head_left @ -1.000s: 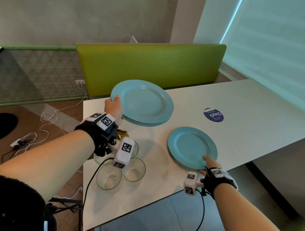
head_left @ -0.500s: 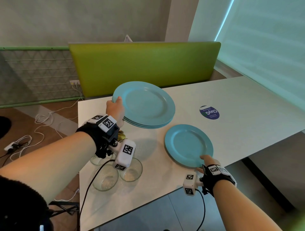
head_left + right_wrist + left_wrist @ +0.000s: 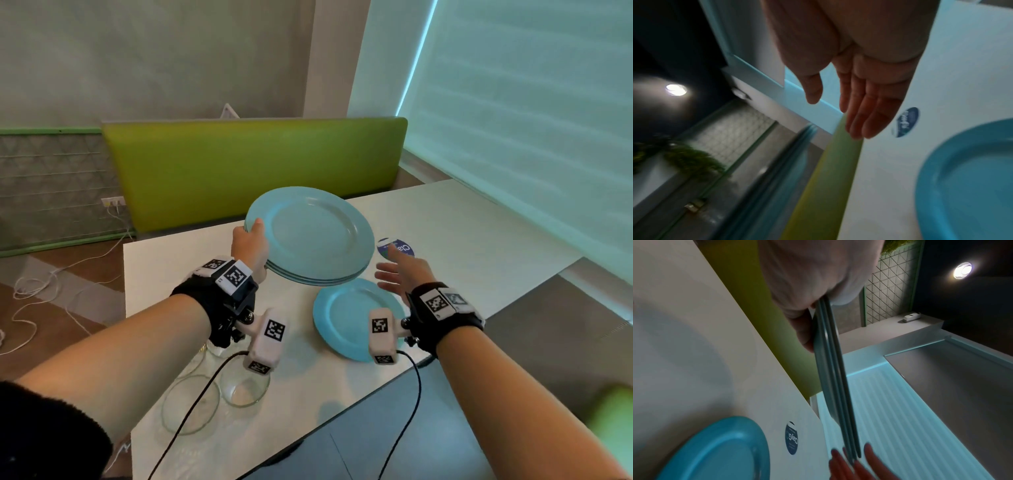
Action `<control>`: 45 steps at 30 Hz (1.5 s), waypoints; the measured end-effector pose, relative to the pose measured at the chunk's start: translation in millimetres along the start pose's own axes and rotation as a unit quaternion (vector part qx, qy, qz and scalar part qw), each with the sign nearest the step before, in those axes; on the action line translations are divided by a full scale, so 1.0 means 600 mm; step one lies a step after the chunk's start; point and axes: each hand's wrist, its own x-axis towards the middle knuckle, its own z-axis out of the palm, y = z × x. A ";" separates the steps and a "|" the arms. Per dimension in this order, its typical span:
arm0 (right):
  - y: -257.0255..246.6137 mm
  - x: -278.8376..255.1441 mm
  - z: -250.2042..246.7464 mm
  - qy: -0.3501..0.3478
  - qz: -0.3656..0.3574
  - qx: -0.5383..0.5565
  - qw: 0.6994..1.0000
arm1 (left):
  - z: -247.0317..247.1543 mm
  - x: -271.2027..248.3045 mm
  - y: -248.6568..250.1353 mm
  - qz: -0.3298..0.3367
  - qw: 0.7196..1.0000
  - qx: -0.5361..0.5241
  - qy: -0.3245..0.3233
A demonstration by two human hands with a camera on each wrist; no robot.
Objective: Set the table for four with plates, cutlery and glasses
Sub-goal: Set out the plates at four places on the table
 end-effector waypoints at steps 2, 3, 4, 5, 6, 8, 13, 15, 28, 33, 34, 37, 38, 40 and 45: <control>-0.035 -0.014 0.004 -0.019 -0.019 -0.004 1.000 | 0.026 -0.019 0.012 0.009 1.000 -0.014 -0.021; -0.047 -0.019 0.002 -0.013 -0.025 0.000 1.000 | 0.039 -0.024 0.015 0.017 0.999 -0.020 -0.026; -0.056 -0.027 0.000 -0.003 -0.032 0.005 0.999 | 0.051 -0.030 0.019 0.023 0.999 -0.020 -0.030; -0.061 -0.028 -0.005 0.010 -0.041 0.009 0.999 | 0.063 -0.032 0.021 0.031 0.999 -0.013 -0.034; -0.064 -0.030 -0.013 0.020 -0.053 0.011 0.998 | 0.075 -0.035 0.023 0.035 0.999 -0.006 -0.039; -0.067 -0.028 -0.031 0.031 -0.073 0.002 0.997 | 0.098 -0.038 0.022 0.038 0.998 0.002 -0.049; -0.074 0.000 -0.081 0.063 -0.059 0.023 0.996 | 0.155 -0.050 0.014 0.035 0.998 0.004 -0.053; -0.077 0.018 -0.100 0.056 -0.046 0.035 0.997 | 0.180 -0.049 0.010 0.034 0.998 0.006 -0.049; -0.119 0.196 -0.218 0.030 -0.003 0.123 0.992 | 0.363 -0.004 -0.012 0.026 0.996 0.082 0.003; -0.105 0.265 -0.288 0.078 0.010 0.156 0.985 | 0.409 0.016 -0.026 0.016 0.994 0.097 0.039; -0.098 0.277 -0.303 0.088 0.015 0.170 0.981 | 0.412 0.021 -0.029 0.015 0.994 0.098 0.048; -0.068 0.310 -0.352 0.144 0.037 0.181 0.972 | 0.415 0.040 -0.035 0.012 0.991 0.105 0.080; -0.057 0.317 -0.367 0.168 0.041 0.189 0.967 | 0.415 0.046 -0.035 0.011 0.990 0.107 0.091; -0.034 0.331 -0.394 0.189 0.066 0.185 0.962 | 0.412 0.057 -0.036 0.007 0.987 0.112 0.111; 0.019 0.350 -0.427 0.235 0.141 0.242 0.931 | 0.407 0.074 -0.034 0.002 0.982 0.122 0.143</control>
